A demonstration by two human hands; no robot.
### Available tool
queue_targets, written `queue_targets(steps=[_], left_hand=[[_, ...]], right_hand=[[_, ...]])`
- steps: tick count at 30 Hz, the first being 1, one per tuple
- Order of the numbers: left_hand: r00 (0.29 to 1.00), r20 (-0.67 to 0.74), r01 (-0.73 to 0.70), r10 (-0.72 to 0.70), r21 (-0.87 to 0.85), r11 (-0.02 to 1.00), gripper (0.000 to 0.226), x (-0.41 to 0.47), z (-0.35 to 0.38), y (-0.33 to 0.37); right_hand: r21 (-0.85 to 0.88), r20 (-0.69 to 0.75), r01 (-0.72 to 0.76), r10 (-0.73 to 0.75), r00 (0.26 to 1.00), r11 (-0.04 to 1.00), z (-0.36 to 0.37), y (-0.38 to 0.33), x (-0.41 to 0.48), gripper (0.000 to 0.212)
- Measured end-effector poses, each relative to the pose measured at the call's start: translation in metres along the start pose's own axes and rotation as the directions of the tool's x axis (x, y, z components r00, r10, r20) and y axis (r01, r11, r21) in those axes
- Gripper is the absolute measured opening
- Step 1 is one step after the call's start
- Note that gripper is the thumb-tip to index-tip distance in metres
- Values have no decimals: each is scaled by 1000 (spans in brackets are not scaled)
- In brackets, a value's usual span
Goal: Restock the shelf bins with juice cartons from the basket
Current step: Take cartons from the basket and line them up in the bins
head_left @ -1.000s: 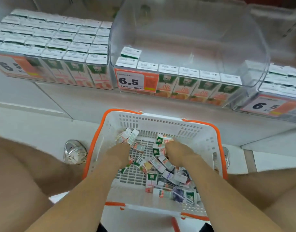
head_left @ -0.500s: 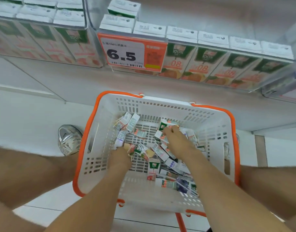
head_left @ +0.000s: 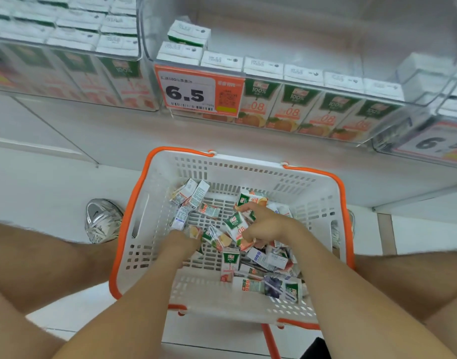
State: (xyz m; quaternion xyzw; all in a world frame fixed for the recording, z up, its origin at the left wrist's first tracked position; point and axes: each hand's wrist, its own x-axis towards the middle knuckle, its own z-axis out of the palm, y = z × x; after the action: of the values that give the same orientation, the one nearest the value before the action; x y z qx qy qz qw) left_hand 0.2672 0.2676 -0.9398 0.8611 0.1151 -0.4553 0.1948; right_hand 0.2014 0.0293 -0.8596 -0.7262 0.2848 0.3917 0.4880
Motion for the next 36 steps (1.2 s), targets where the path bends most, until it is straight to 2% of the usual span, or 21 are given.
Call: queue_targets(steps=[2,4,5,7,10,12,15,18,20,23,26,28,32,36], left_hand=[[995,-28,-85,92,186,979,62,-17,-22,12],[979,-22,-185,201,303,935,63,-39,-45,27],[969,-16,-229,246,309,923,60,-48,-56,34],[929,-8,-356,370,254,899,58,-71,-80,47],[844,52,-537,534,81,840,59,-113,-115,66],[789,106,-606,605,-26,795,39,-142,-136,76],[693,151,-699,705,-94,709,21,-181,-166,87],[614,138,-779,777,-54,625,22,-219,-191,96],[565,90,-819,820,-65,570,26,-240,-204,104],[471,5,-879,882,-85,470,17,-263,-219,116],[397,-82,-915,914,-110,387,7,-281,-229,125],[383,-94,-918,919,-151,367,9,-291,-236,130],[424,6,-877,906,-246,412,28,-300,-256,135],[454,26,-866,891,-222,448,43,-300,-276,138]], right_hand=[[46,-5,4,-3,1000,999,-2,-8,-12,71],[46,-72,37,-33,997,998,-6,-17,-25,66],[48,-107,57,-51,993,997,-8,-22,-32,64],[41,-155,102,-95,983,994,-11,-35,-51,56],[-27,-213,179,-181,960,983,-13,-53,-83,39],[-47,-267,264,-267,926,963,-13,-66,-104,40],[-82,-358,444,-443,822,892,-10,-89,-133,35],[-119,-405,591,-583,704,798,-5,-107,-165,30],[-153,-465,674,-654,597,723,-2,-116,-185,27],[-176,-578,743,-679,453,646,0,-131,-209,25],[-97,-635,800,-656,408,592,-3,-145,-224,31],[-23,-657,829,-633,409,559,-6,-151,-231,33],[-154,-683,805,-651,332,573,-17,-159,-238,35],[-159,-705,790,-629,329,592,-33,-170,-242,34]])
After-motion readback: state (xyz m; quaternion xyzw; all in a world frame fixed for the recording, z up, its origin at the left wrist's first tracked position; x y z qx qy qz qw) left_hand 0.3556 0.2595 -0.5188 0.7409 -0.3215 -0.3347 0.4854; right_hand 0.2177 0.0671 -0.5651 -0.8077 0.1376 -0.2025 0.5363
